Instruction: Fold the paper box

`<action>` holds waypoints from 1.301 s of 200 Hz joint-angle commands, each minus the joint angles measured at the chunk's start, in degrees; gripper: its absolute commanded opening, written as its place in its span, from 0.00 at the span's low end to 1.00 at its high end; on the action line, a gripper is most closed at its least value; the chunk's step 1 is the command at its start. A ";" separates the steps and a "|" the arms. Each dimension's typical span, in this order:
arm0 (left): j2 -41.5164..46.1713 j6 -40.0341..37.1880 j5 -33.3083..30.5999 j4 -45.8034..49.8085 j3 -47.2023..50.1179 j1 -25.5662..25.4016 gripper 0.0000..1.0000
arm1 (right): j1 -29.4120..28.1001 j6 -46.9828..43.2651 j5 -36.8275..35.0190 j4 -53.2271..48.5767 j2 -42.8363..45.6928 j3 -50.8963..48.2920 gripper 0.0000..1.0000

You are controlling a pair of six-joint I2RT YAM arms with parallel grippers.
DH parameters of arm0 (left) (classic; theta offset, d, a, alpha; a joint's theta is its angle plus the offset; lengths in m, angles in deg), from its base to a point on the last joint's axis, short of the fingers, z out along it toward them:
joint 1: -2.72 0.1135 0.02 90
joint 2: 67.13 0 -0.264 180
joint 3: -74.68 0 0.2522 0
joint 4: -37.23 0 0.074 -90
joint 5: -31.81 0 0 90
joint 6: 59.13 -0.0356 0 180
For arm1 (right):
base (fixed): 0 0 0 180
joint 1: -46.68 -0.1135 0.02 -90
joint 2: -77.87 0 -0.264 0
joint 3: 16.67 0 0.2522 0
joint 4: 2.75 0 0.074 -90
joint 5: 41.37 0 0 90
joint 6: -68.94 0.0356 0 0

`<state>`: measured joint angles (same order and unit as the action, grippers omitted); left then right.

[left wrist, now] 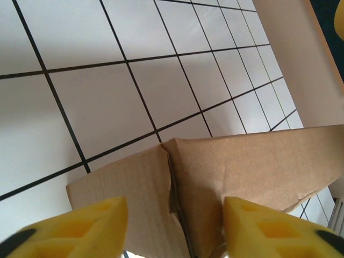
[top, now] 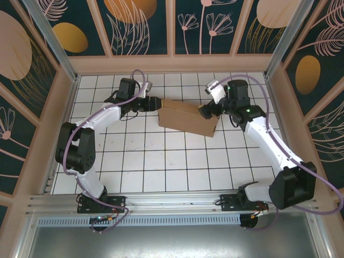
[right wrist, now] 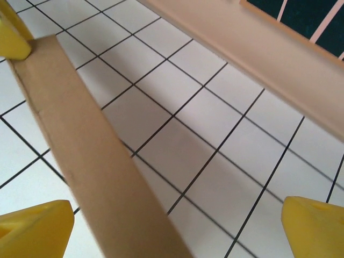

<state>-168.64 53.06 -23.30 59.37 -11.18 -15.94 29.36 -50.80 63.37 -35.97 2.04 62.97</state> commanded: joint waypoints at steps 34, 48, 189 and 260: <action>2.59 1.91 -1.06 4.03 -1.20 -0.16 0.87 | 1.04 -2.09 10.04 -2.84 -6.60 3.22 0.99; 3.77 3.07 -3.11 1.24 -1.19 -0.15 0.97 | 0.64 -3.56 11.10 -3.46 -8.08 3.40 0.99; 12.31 2.33 -12.04 -3.37 3.01 1.07 0.99 | -1.97 -20.48 16.39 -25.82 -24.23 18.05 0.72; 12.01 2.00 -12.04 -3.50 3.34 1.51 0.98 | -4.00 -16.78 8.67 -17.81 -18.64 15.60 0.65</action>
<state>-157.43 56.38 -34.90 55.99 -8.60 -14.89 26.71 -69.16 76.47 -57.66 -20.97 78.80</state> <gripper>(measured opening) 0.986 0.646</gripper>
